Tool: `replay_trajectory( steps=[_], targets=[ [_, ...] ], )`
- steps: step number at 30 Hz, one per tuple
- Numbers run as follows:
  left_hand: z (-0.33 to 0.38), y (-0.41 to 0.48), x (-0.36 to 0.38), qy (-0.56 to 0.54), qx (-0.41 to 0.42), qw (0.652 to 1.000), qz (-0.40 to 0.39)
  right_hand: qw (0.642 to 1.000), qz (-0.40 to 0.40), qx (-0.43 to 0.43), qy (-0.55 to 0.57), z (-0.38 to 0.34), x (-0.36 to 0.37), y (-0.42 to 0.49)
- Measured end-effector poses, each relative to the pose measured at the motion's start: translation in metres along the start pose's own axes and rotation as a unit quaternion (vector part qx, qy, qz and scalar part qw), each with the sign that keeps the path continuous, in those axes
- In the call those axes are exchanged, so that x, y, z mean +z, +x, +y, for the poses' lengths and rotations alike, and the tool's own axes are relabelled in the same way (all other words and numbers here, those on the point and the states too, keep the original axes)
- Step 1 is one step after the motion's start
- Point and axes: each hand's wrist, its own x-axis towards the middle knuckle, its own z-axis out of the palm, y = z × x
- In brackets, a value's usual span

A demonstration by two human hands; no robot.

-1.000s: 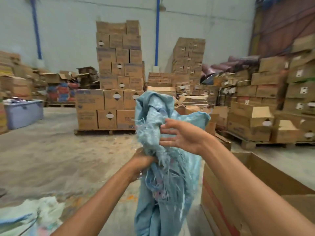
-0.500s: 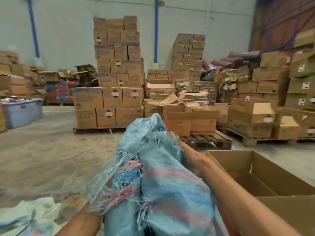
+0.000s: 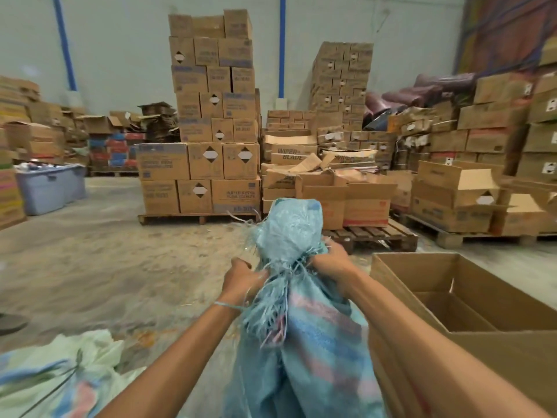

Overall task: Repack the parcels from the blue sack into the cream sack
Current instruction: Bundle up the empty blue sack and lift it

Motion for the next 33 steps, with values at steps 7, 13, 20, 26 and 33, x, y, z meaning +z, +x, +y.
replay_trajectory(
  steps=[7, 13, 20, 26, 33],
  targets=[
    [0.005, -0.025, -0.021, 0.1, -0.051, 0.992, 0.056, 0.937, 0.325, 0.022, 0.129, -0.02, -0.02, -0.012],
    [-0.012, -0.011, -0.005, -0.175, -0.167, 0.95, -0.198, 0.965, 0.123, 0.121, 0.197, -0.011, -0.014, -0.006],
    [-0.01, -0.005, -0.025, -0.25, -0.091, 0.945, -0.188, 0.926, -0.3, 0.172, 0.148, -0.02, -0.024, -0.038],
    [-0.016, -0.017, -0.011, -0.271, -0.146, 0.91, -0.278, 0.923, -0.302, 0.157, 0.178, -0.013, -0.034, -0.067],
    [-0.004, -0.019, 0.008, -0.39, -0.086, 0.891, -0.216, 0.951, -0.276, 0.106, 0.094, -0.035, -0.02, -0.057]
  ],
)
